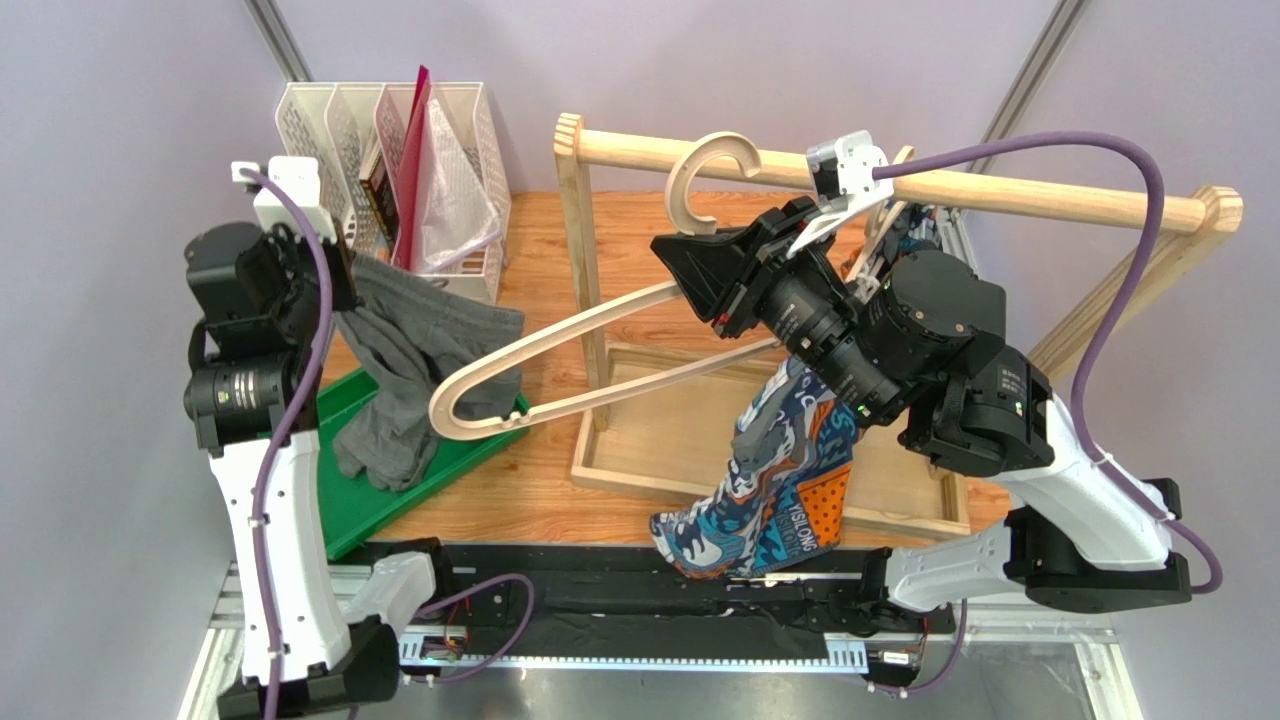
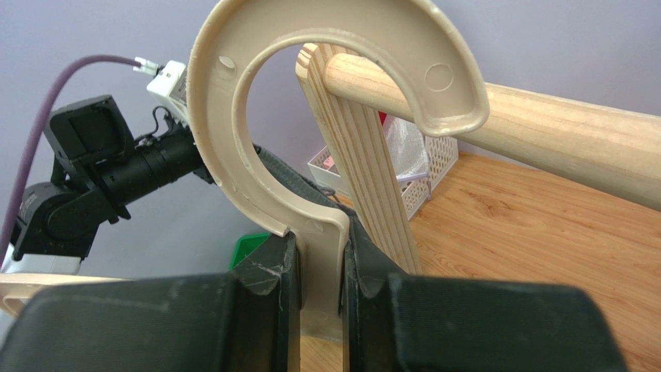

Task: Remove the shorts from the hanger

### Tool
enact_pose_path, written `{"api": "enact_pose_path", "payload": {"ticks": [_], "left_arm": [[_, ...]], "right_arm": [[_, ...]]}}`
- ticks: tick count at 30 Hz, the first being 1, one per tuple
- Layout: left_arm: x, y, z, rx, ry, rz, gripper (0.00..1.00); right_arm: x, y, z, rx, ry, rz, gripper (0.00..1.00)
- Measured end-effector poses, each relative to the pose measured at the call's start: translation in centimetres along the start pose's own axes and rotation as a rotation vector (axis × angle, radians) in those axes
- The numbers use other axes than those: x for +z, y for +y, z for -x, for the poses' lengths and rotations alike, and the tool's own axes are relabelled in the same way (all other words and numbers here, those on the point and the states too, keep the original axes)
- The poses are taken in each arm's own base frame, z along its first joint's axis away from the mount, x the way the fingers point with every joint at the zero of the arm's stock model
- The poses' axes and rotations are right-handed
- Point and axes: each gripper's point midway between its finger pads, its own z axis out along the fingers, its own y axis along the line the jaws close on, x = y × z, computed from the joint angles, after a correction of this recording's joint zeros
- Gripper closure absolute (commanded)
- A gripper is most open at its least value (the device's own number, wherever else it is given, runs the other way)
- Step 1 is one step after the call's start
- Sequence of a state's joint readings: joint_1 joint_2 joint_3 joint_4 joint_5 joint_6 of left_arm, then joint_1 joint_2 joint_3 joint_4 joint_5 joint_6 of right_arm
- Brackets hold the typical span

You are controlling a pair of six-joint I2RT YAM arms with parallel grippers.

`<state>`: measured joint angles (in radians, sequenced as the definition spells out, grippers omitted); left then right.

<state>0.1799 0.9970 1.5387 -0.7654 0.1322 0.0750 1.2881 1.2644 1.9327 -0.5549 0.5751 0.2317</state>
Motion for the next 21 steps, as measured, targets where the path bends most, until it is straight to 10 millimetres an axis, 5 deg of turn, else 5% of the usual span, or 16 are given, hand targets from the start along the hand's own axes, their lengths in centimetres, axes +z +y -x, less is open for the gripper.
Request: {"api": "enact_pose_path", "payload": {"ticks": [4, 12, 21], "left_arm": [[-1.6, 2.0, -2.7, -0.042, 0.033, 0.114, 1.0], [-5.3, 5.4, -4.6, -0.18, 0.06, 0.383, 1.0], [-5.3, 8.0, -14.1, -0.34, 0.309, 0.638, 1.0]], "right_arm": [[-0.1, -0.1, -0.1, 0.001, 0.007, -0.006, 1.0], [-0.3, -0.4, -0.9, -0.001, 0.028, -0.011, 1.0], [-0.7, -1.0, -2.8, -0.015, 0.062, -0.007, 1.0]]}}
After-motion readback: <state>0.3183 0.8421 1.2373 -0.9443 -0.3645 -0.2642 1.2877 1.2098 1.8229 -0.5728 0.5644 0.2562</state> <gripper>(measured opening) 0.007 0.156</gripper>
